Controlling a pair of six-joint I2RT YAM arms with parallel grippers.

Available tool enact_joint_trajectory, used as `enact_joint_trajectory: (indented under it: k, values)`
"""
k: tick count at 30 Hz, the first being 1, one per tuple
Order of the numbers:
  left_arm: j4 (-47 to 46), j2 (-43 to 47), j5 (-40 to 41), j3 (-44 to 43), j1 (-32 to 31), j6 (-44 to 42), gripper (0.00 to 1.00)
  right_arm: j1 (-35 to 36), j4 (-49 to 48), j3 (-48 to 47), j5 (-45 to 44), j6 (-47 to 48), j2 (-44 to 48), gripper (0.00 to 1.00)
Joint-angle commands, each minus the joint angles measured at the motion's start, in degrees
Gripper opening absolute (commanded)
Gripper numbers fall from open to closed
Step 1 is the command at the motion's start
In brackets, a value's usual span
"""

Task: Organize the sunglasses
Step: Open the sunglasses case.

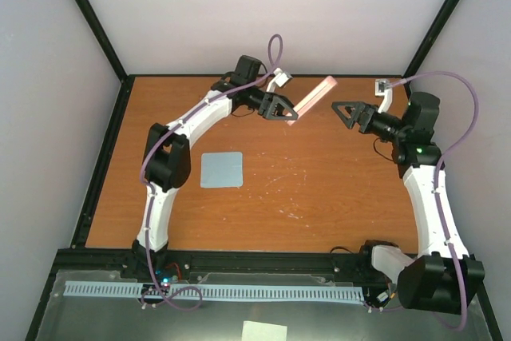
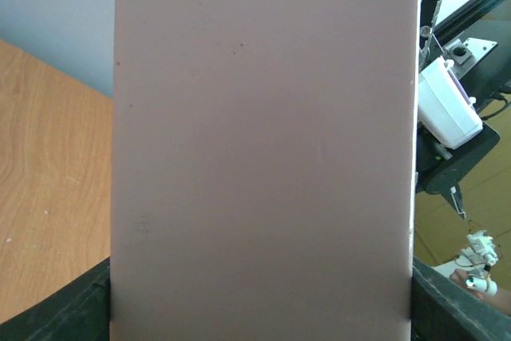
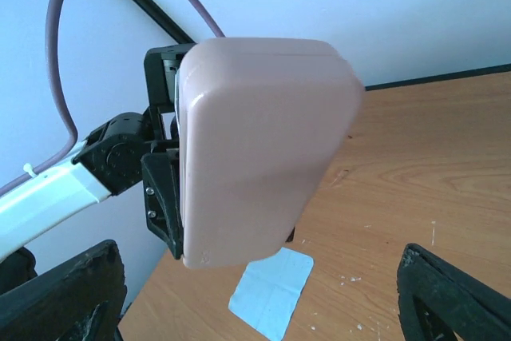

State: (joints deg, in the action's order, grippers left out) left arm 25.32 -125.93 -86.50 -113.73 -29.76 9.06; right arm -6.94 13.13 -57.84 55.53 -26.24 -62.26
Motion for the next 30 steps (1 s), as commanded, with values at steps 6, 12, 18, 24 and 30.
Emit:
enact_joint_trajectory:
  k: [6,12,18,24,30]
  values:
    - [-3.94,4.76,-13.23,2.51,-0.3,3.28,0.02,7.04,-4.25,0.3,-9.87,1.09,-0.78,0.91]
    - [-6.09,5.86,-14.51,3.23,-0.55,4.81,0.01,9.95,-7.6,2.52,-11.94,-0.08,-2.35,0.93]
    - [-11.16,5.94,-18.43,3.17,-1.27,10.05,0.01,10.54,-14.93,4.69,-10.4,-2.51,-3.16,0.94]
    - [-14.85,5.89,-20.26,3.02,-2.58,13.68,0.01,11.1,-22.83,4.52,-3.89,-5.19,-4.92,0.95]
    - [-16.59,5.3,-20.22,2.97,-3.05,15.54,0.01,11.42,-23.59,3.57,-0.96,-5.53,-5.04,0.96]
